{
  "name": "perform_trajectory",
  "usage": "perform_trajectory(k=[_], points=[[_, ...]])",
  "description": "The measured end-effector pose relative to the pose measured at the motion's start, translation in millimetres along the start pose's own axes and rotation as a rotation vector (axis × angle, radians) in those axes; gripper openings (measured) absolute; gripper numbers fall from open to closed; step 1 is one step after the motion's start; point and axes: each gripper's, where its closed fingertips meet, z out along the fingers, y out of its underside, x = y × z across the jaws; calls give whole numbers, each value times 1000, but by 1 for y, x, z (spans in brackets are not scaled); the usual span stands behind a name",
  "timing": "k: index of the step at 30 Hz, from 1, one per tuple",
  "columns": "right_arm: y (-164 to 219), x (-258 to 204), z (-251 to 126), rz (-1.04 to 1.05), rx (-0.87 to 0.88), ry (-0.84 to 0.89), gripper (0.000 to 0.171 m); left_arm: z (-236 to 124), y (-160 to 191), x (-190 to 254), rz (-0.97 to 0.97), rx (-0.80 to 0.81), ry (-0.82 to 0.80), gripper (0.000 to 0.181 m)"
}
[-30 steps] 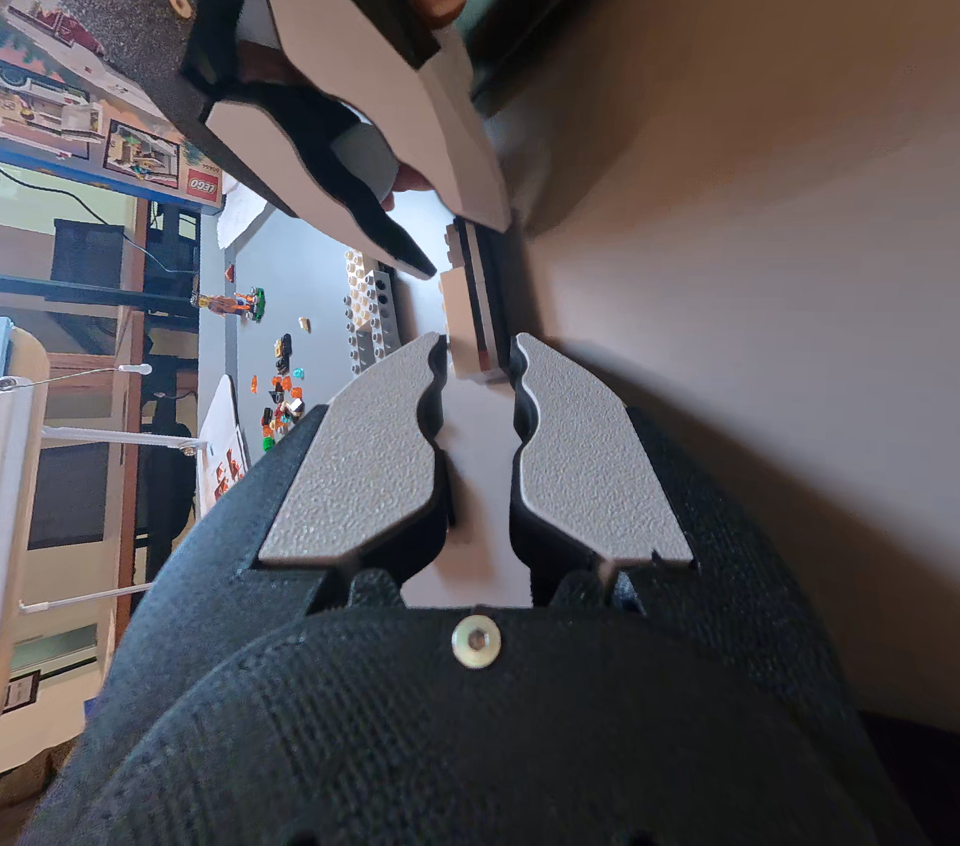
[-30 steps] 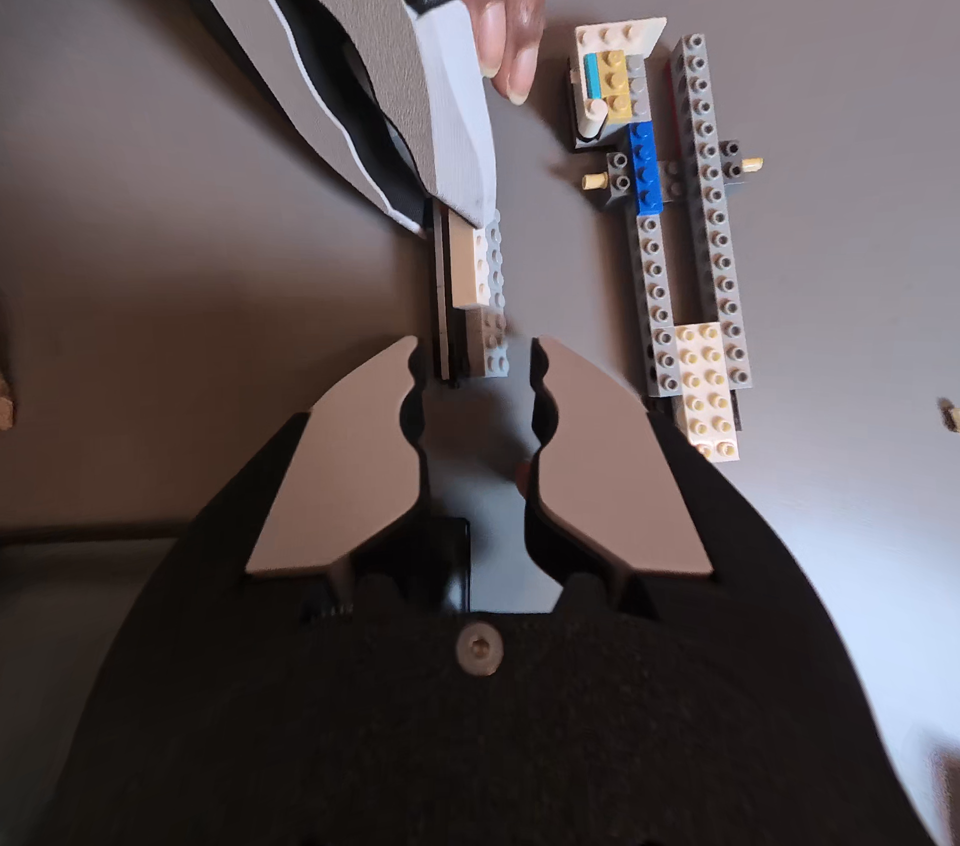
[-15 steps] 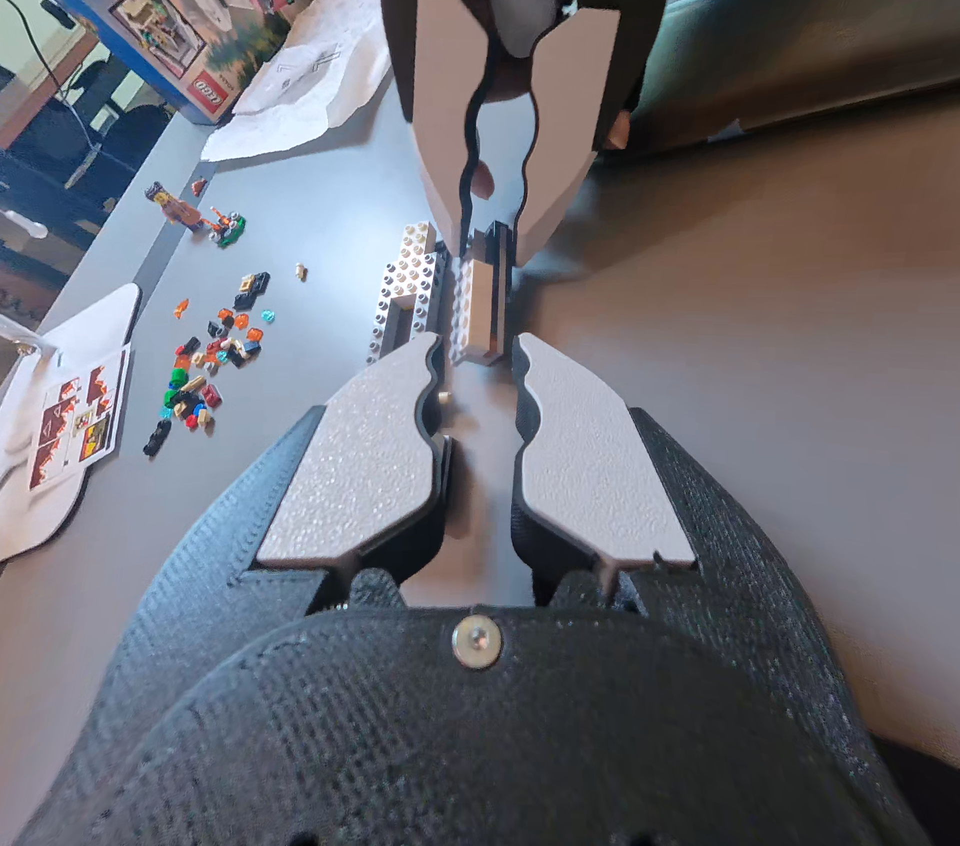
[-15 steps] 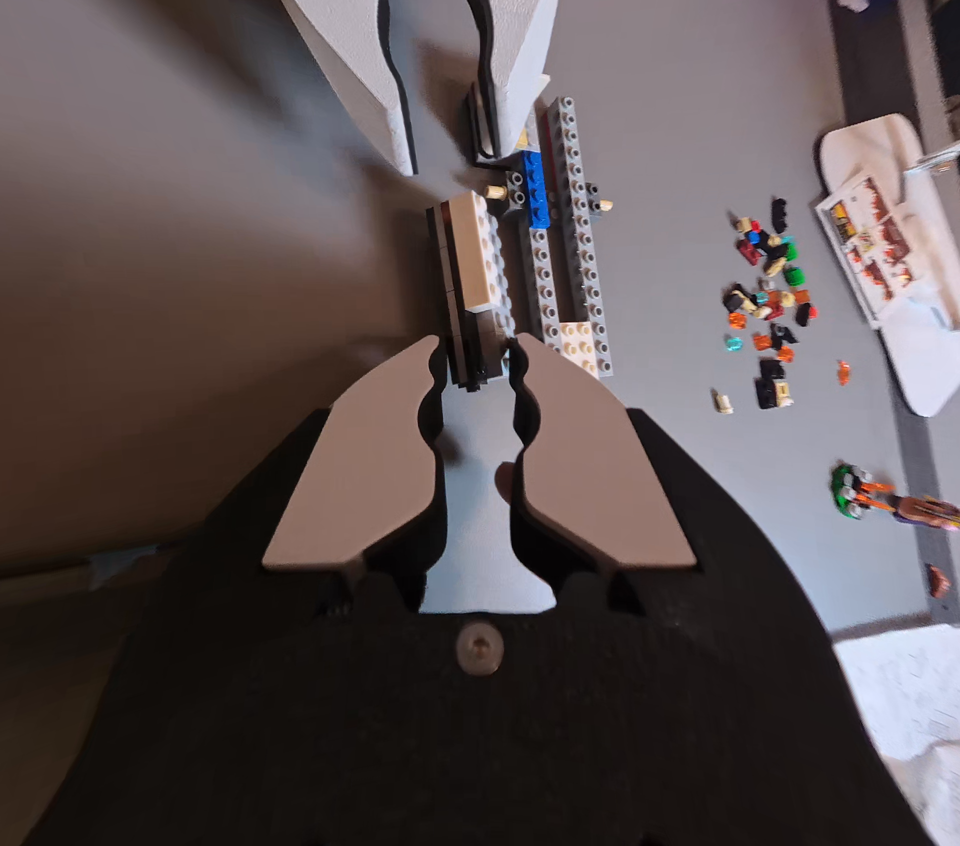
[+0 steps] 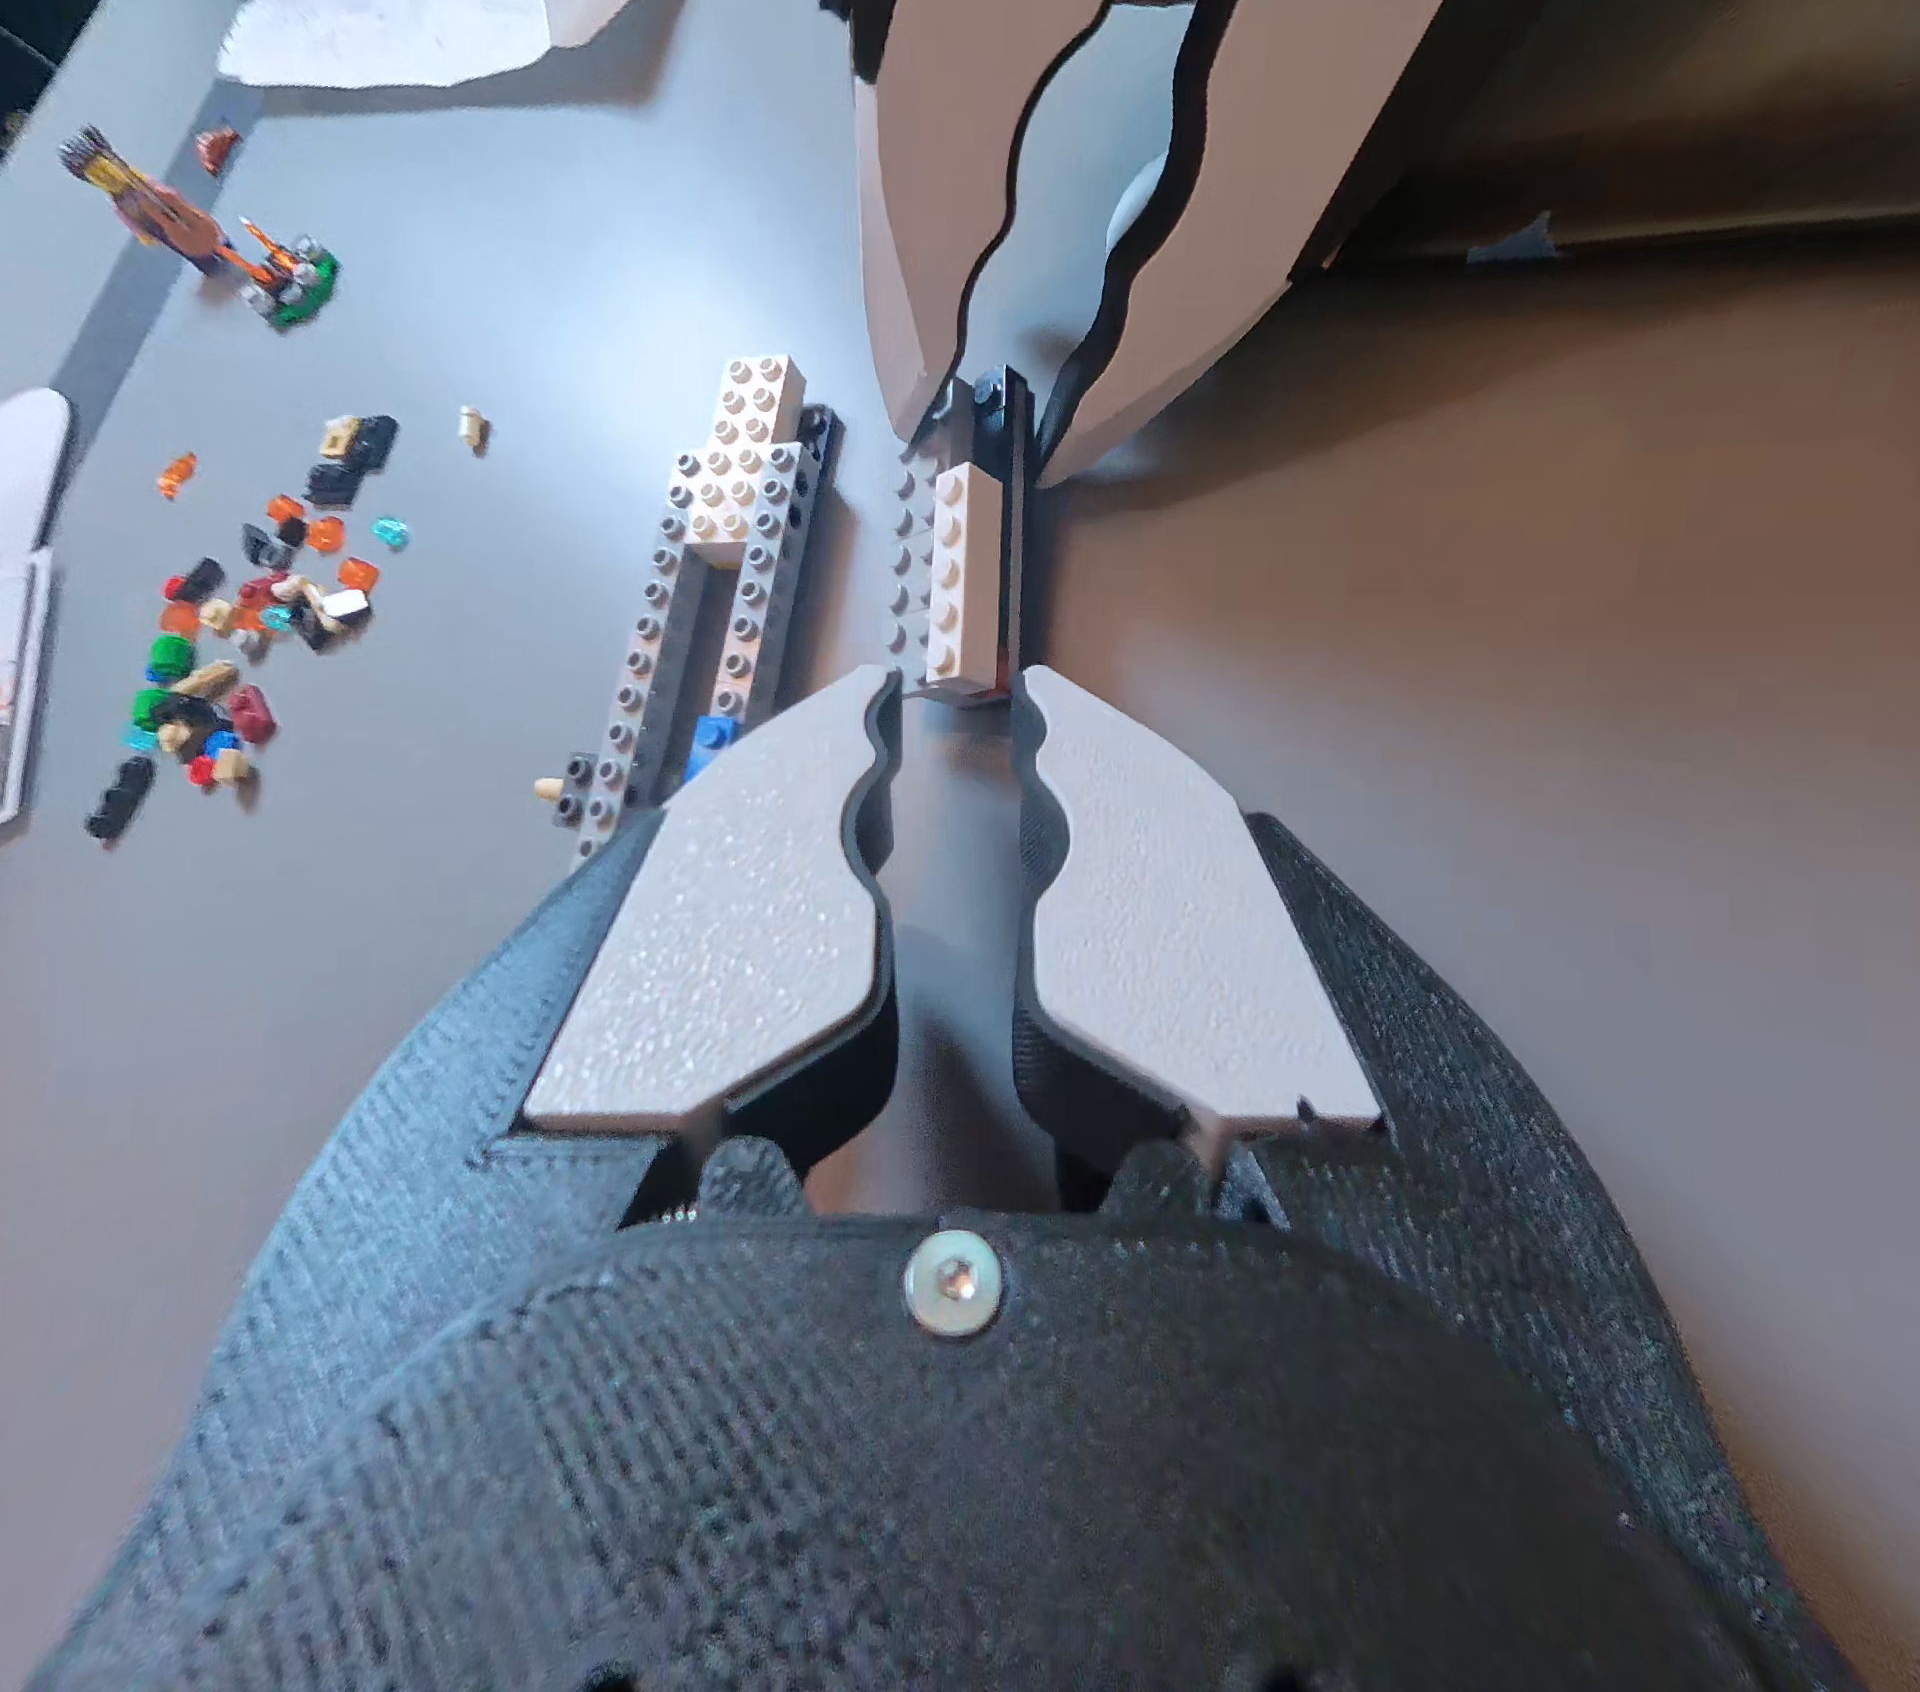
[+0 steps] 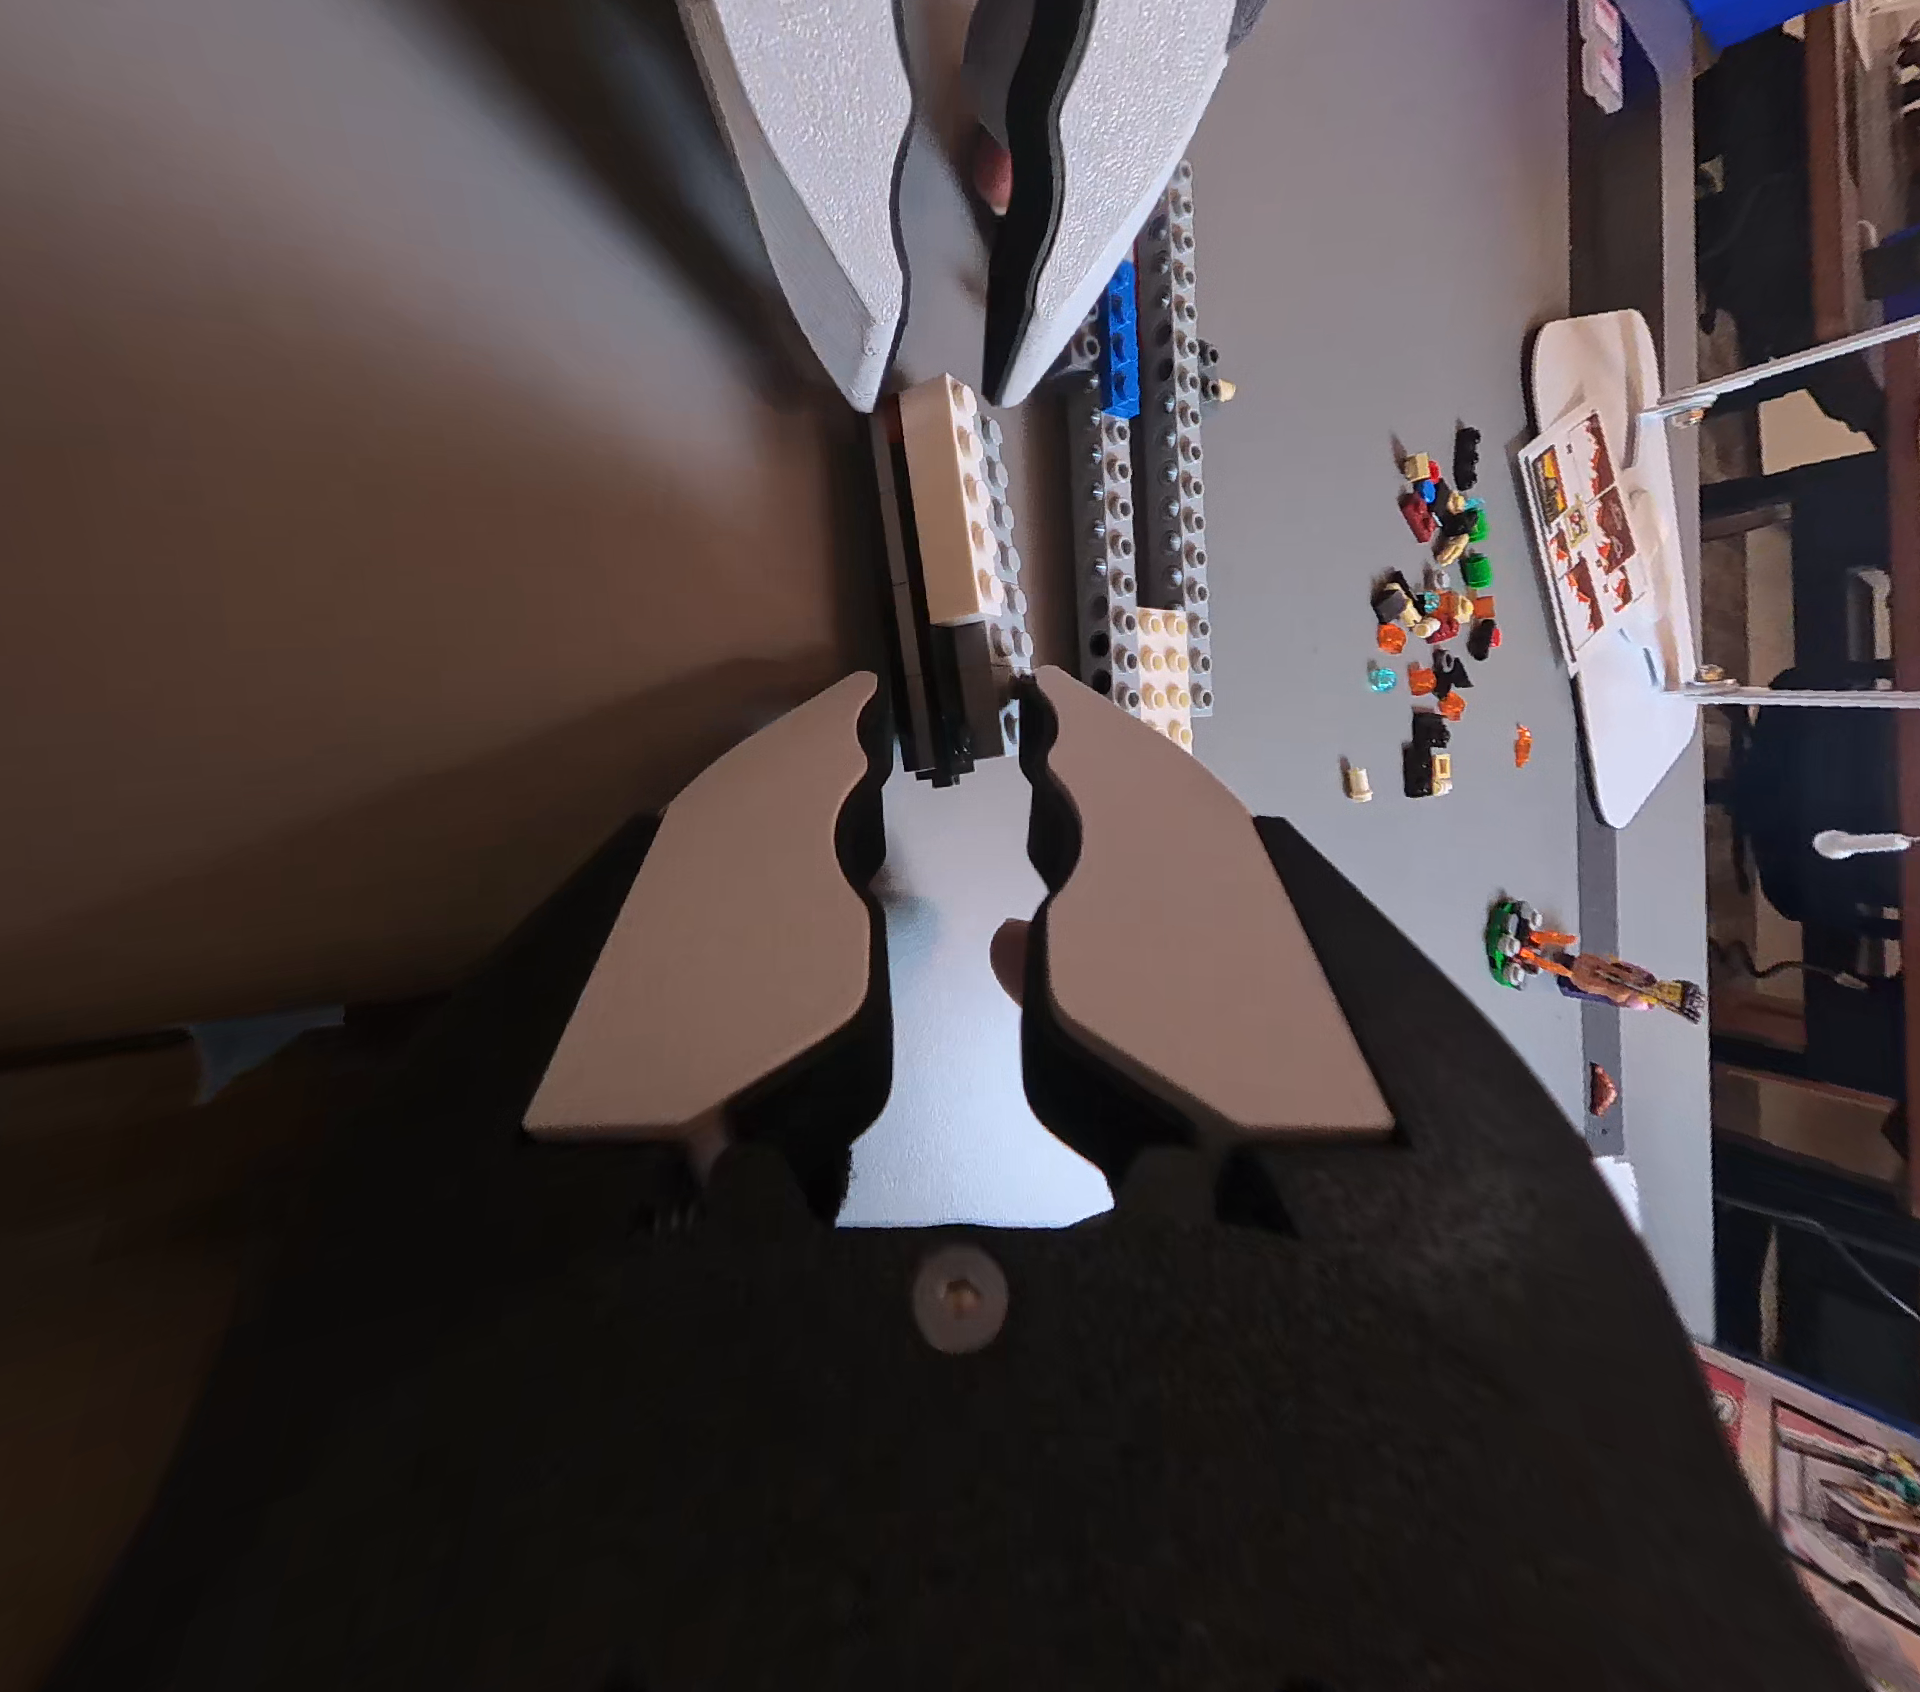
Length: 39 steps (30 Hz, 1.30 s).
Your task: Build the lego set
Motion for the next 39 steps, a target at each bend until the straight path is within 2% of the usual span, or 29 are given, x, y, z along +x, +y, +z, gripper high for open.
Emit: perform_trajectory(k=[4,14,21,25,31,39], points=[[2,-2,-1,-28,-4,33,23,1,-1,10,-88,15,84,30],[-9,-1,-5,-125,66,98,22,3,3,-3,-163,7,39,31],[-11,-5,-4,-157,97,89,21,3,5,2,-134,-13,52,28],[-9,-7,-5,-82,106,27,22,4,5,2,-40,-17,13,27],[-8,-9,-9,168,154,-134,24,3,3,3,205,-28,-85,22],[-5,-9,-10,292,133,-231,33,2,3,4,268,-27,-97,21]])
